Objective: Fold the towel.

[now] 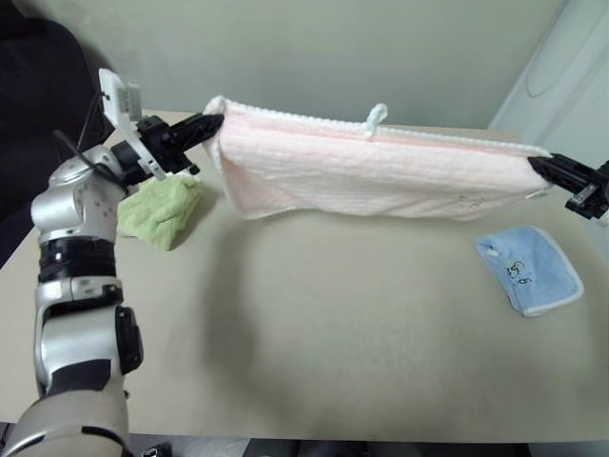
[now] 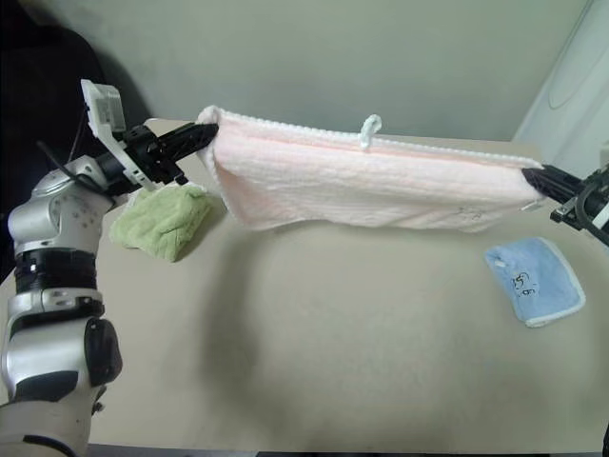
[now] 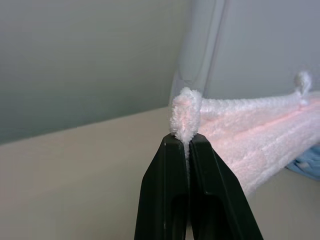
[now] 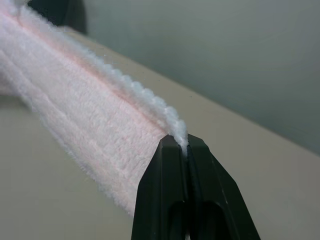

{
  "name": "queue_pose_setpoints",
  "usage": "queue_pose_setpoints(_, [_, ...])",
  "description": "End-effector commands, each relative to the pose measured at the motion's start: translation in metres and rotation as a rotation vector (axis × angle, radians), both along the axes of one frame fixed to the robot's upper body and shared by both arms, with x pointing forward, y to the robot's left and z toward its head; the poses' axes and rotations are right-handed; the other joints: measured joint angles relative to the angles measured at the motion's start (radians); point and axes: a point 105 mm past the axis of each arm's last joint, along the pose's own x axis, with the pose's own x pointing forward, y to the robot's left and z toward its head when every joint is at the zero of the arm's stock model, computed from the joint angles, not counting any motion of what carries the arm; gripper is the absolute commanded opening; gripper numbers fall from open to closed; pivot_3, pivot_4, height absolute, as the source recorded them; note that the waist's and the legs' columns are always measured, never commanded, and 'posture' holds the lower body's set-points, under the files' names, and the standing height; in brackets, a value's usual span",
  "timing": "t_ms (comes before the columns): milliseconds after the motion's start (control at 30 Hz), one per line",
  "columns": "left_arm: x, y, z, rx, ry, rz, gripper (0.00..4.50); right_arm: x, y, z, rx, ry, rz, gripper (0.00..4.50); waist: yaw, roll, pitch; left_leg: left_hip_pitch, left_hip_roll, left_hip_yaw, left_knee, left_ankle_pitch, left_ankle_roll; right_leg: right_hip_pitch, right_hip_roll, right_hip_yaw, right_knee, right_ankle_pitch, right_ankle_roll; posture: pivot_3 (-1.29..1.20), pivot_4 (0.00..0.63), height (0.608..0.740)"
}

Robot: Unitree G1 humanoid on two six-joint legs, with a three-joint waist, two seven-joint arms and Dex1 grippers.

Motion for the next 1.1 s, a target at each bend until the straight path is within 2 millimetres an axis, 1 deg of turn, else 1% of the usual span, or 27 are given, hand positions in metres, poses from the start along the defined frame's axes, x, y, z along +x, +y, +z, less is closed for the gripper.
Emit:
queue_pose_setpoints(33, [-0.031,0.021,-0.002,0.04,-0.007,0.005,0.0,-0.023,-0.01,-0.006,0.018,0.031,-0.019,0.04,0.0,0.0,0.0,0.0,0.0,0.0,0.0,0.0,0.001,0.0,0.0,0.0,0.0,0.0,-0.001,0.0,0.15,0.74])
queue_pose_setpoints(67, [-0.038,0.022,-0.012,0.056,0.024,-0.007,0.0,-0.03,-0.007,-0.017,0.019,0.072,-0.004,0.04,0.001,0.0,0.0,0.0,0.0,0.0,0.0,0.0,0.001,0.0,0.0,0.001,0.0,0.0,-0.001,0.0,0.15,0.74])
queue_pose_setpoints(100, [-0.05,0.023,-0.025,0.068,0.069,-0.03,0.0,-0.041,-0.005,-0.034,0.021,0.136,0.014,0.04,0.0,0.0,0.0,0.0,0.0,0.0,-0.001,0.0,0.001,0.0,0.0,0.0,0.001,-0.002,-0.003,0.0,0.15,0.74])
queue_pose_setpoints(133, [-0.057,0.024,-0.033,0.072,0.099,-0.044,0.0,-0.049,-0.003,-0.044,0.023,0.176,0.026,0.04,0.001,0.0,0.0,0.001,0.0,-0.001,0.0,-0.001,0.0,0.001,0.001,0.0,0.002,-0.005,-0.005,0.0,0.15,0.74])
queue_pose_setpoints(167, [-0.069,0.023,-0.045,0.09,0.139,-0.065,0.0,-0.061,0.0,-0.057,0.029,0.234,0.044,0.04,0.002,0.0,0.0,0.0,0.0,-0.002,0.0,-0.002,0.001,0.0,0.001,0.0,0.002,-0.007,-0.008,0.0,0.15,0.74])
queue_pose_setpoints(200, [-0.078,0.022,-0.054,0.108,0.17,-0.081,0.0,-0.07,0.002,-0.066,0.037,0.276,0.057,0.04,0.002,0.0,0.0,0.0,0.0,-0.002,0.0,-0.002,0.001,0.001,0.001,0.0,0.003,-0.01,-0.01,0.0,0.15,0.74])
queue_pose_setpoints(233, [-0.086,0.021,-0.063,0.12,0.208,-0.093,0.0,-0.077,0.003,-0.073,0.044,0.316,0.061,0.04,0.002,0.0,0.0,-0.001,-0.001,-0.003,0.0,-0.007,-0.001,0.0,0.001,0.001,0.003,-0.015,-0.007,0.0,0.15,0.74])
queue_pose_setpoints(267, [-0.093,0.02,-0.072,0.135,0.241,-0.099,0.0,-0.084,0.003,-0.08,0.046,0.348,0.062,0.04,0.001,-0.001,0.0,-0.001,0.0,-0.002,0.0,-0.012,-0.008,-0.001,0.001,0.001,0.004,-0.017,-0.007,0.0,0.15,0.74])
queue_pose_setpoints(367, [-0.108,0.021,-0.093,0.167,0.315,-0.104,0.0,-0.097,0.007,-0.094,0.064,0.416,0.075,0.04,-0.001,0.0,0.0,-0.001,-0.001,-0.001,0.0,-0.013,-0.009,-0.001,0.001,0.002,0.004,-0.022,-0.007,0.0,0.15,0.74])
queue_pose_setpoints(467, [-0.117,0.023,-0.102,0.176,0.362,-0.097,0.0,-0.108,0.013,-0.105,0.067,0.474,0.101,0.04,-0.002,-0.001,0.0,0.0,0.0,-0.002,0.001,-0.013,-0.009,-0.001,0.002,0.002,0.004,-0.027,-0.008,0.0,0.15,0.74])
queue_pose_setpoints(533, [-0.118,0.026,-0.105,0.186,0.375,-0.088,0.0,-0.113,0.018,-0.109,0.076,0.497,0.122,0.04,-0.002,0.0,0.0,-0.001,0.0,-0.002,0.0,-0.013,-0.009,-0.002,0.002,0.002,0.005,-0.029,-0.009,0.0,0.15,0.74])
queue_pose_setpoints(600, [-0.114,0.029,-0.105,0.184,0.371,-0.065,0.0,-0.112,0.02,-0.113,0.07,0.501,0.121,0.04,-0.002,0.0,0.0,-0.001,0.0,-0.002,0.0,-0.014,-0.008,-0.002,0.002,0.002,0.006,-0.029,-0.009,0.0,0.15,0.74])
queue_pose_setpoints(700, [-0.102,0.032,-0.1,0.162,0.347,-0.02,0.0,-0.097,0.015,-0.113,0.066,0.459,0.059,0.04,-0.003,-0.001,-0.001,-0.001,0.0,-0.002,0.0,-0.015,-0.008,-0.003,0.002,0.003,0.006,-0.028,-0.012,0.0,0.15,0.74])
queue_pose_setpoints(767, [-0.095,0.032,-0.098,0.15,0.335,-0.003,0.0,-0.089,0.012,-0.112,0.059,0.442,0.026,0.04,-0.004,-0.002,-0.002,0.0,0.0,-0.001,0.0,-0.015,-0.008,-0.003,0.002,0.002,0.007,-0.022,-0.02,0.0,0.15,0.74])
queue_pose_setpoints(867, [-0.078,0.031,-0.098,0.142,0.314,0.037,0.0,-0.076,0.007,-0.112,0.041,0.417,-0.015,0.04,-0.004,0.0,-0.002,0.0,0.0,-0.001,0.0,-0.015,-0.008,-0.002,0.002,0.002,0.008,-0.021,-0.022,0.0,0.15,0.74])
queue_pose_setpoints(967, [-0.058,0.031,-0.103,0.155,0.302,0.101,0.0,-0.063,0.004,-0.114,0.016,0.396,-0.049,0.04,-0.001,0.0,-0.003,0.001,0.0,-0.001,0.0,-0.015,-0.007,-0.001,0.001,0.002,0.009,-0.019,-0.023,0.0,0.15,0.74])
queue_pose_setpoints(1000, [-0.05,0.03,-0.107,0.169,0.306,0.117,0.0,-0.058,0.003,-0.116,0.002,0.39,-0.062,0.04,0.0,0.0,-0.003,0.002,-0.001,-0.002,0.0,-0.014,-0.005,-0.001,0.001,0.002,0.009,-0.018,-0.022,0.0,0.15,0.74])
queue_pose_setpoints(1100, [-0.038,0.027,-0.117,0.201,0.305,0.134,0.0,-0.05,0.001,-0.121,-0.022,0.383,-0.084,0.04,-0.001,0.0,-0.003,0.002,0.0,-0.001,0.0,-0.012,-0.003,0.0,0.001,0.002,0.008,-0.014,-0.02,0.0,0.15,0.74])
